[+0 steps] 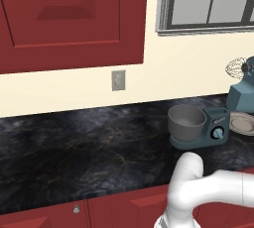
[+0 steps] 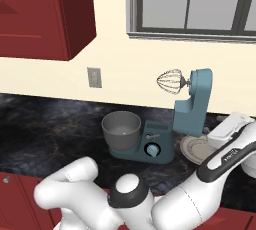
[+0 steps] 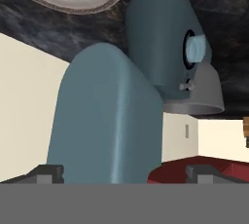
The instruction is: Add butter and sugar cubes to the stand mixer bowl and then turn on the stand mixer to begin making frosting.
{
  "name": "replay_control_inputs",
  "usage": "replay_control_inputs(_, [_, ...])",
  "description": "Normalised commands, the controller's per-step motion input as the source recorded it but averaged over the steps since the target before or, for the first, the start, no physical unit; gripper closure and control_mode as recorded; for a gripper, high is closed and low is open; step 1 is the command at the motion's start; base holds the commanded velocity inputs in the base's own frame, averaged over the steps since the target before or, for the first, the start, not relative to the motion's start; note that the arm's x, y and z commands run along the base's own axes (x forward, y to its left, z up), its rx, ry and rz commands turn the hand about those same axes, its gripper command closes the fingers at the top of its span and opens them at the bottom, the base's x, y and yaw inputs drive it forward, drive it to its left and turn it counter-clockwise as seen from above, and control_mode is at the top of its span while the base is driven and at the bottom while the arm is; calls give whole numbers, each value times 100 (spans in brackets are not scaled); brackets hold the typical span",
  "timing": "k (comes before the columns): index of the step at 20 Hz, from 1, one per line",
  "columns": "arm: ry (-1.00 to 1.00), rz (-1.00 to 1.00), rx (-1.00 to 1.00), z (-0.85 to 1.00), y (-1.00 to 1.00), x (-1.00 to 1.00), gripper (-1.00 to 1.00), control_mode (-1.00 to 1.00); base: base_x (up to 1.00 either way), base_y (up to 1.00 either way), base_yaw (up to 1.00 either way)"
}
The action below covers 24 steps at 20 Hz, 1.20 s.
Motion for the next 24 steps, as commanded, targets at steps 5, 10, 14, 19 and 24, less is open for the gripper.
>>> replay_control_inputs(5, [2, 0, 1, -1, 2, 27, -100, -100, 0, 0, 0])
replay_control_inputs(10, [0, 6, -1, 3, 32, 0, -100, -100, 0, 0, 0])
replay_control_inputs(14, [0, 8, -3, 0, 58, 0, -100, -100, 0, 0, 0])
replay_control_inputs(19, [0, 8, -6, 0, 62, 0, -100, -100, 0, 0, 0])
replay_control_inputs(24, [0, 6, -13, 0, 71, -2, -100, -100, 0, 0, 0])
